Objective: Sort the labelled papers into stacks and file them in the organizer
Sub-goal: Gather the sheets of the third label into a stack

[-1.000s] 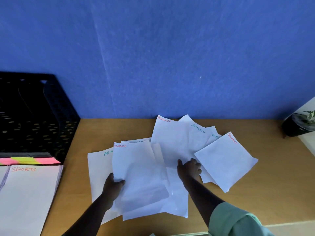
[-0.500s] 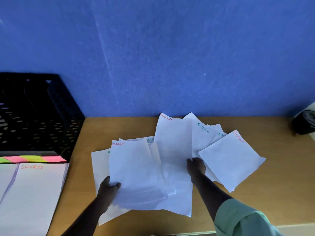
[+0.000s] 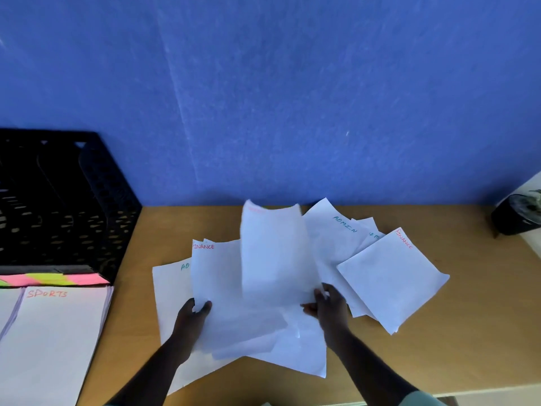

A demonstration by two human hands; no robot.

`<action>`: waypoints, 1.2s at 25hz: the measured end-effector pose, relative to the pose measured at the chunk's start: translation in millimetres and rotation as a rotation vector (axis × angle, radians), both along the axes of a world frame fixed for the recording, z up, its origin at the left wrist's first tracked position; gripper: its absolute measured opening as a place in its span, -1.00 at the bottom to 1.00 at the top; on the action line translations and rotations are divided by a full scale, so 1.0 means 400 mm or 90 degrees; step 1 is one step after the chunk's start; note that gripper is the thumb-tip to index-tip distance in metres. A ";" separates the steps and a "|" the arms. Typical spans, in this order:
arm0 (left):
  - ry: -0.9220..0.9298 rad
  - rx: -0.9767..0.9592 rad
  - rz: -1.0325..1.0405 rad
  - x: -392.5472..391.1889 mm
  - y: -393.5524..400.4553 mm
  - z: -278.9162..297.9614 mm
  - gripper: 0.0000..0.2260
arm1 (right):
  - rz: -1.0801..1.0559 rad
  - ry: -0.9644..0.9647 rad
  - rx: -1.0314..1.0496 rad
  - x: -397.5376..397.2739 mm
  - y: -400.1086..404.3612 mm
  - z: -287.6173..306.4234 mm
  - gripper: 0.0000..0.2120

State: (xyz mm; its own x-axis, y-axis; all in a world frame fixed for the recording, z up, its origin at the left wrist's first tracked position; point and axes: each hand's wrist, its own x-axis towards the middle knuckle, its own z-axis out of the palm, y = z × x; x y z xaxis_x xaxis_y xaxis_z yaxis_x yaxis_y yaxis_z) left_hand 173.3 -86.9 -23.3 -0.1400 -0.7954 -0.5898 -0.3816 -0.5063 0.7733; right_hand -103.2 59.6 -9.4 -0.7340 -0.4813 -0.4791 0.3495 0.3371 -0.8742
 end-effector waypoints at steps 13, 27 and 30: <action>0.062 -0.069 -0.031 -0.017 0.007 0.033 -0.57 | 0.277 0.217 0.197 0.069 -0.005 0.025 -0.53; 0.076 -0.435 -0.029 -0.139 0.016 0.253 -0.73 | 0.113 0.218 -0.136 0.107 -0.155 0.210 -0.77; 0.117 -0.488 0.013 -0.158 0.032 0.334 -0.68 | 0.070 0.254 -0.217 0.106 -0.155 0.286 -0.75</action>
